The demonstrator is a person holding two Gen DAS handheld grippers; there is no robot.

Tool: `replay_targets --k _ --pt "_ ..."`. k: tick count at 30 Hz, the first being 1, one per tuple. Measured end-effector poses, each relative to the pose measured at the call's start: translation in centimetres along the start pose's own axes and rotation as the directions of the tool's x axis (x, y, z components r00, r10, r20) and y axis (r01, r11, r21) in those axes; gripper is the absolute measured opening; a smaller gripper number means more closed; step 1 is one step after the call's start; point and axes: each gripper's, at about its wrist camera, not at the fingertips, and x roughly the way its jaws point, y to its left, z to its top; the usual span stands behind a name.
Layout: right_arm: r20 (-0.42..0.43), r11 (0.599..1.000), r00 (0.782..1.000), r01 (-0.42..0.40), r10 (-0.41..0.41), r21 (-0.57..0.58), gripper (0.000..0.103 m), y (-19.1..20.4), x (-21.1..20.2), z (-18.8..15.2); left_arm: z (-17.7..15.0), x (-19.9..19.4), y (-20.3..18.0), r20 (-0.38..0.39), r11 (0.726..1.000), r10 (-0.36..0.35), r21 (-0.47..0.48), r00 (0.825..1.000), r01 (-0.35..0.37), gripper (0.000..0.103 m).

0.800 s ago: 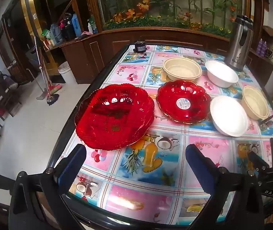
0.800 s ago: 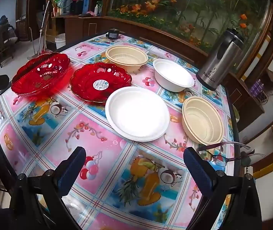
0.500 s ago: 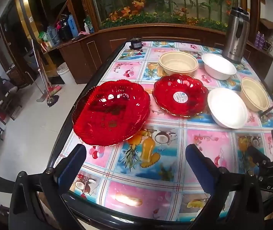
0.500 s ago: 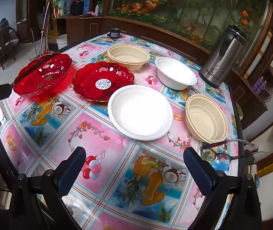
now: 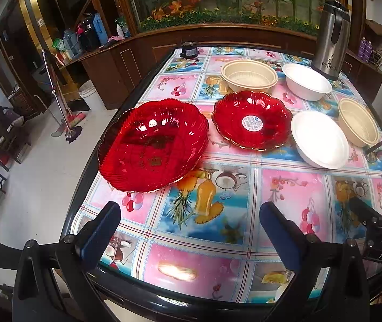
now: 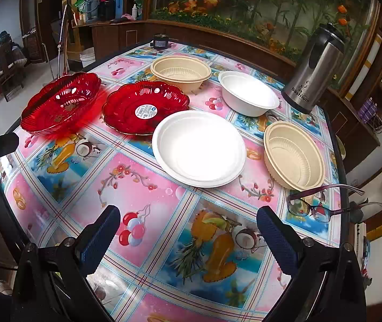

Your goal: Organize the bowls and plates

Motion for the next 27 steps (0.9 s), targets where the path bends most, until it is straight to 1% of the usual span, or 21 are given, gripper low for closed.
replay_targets --k 17,27 --pt "-0.017 1.000 1.000 -0.016 0.016 -0.015 0.103 0.2 0.6 0.0 -0.7 0.9 -0.3 -0.057 0.999 -0.029 -0.035 0.998 0.027 0.103" --pt "-0.031 1.000 0.999 -0.026 0.025 -0.013 0.103 0.1 1.1 0.1 -0.7 1.2 -0.7 -0.075 0.999 -0.034 -0.020 0.997 0.033 0.103"
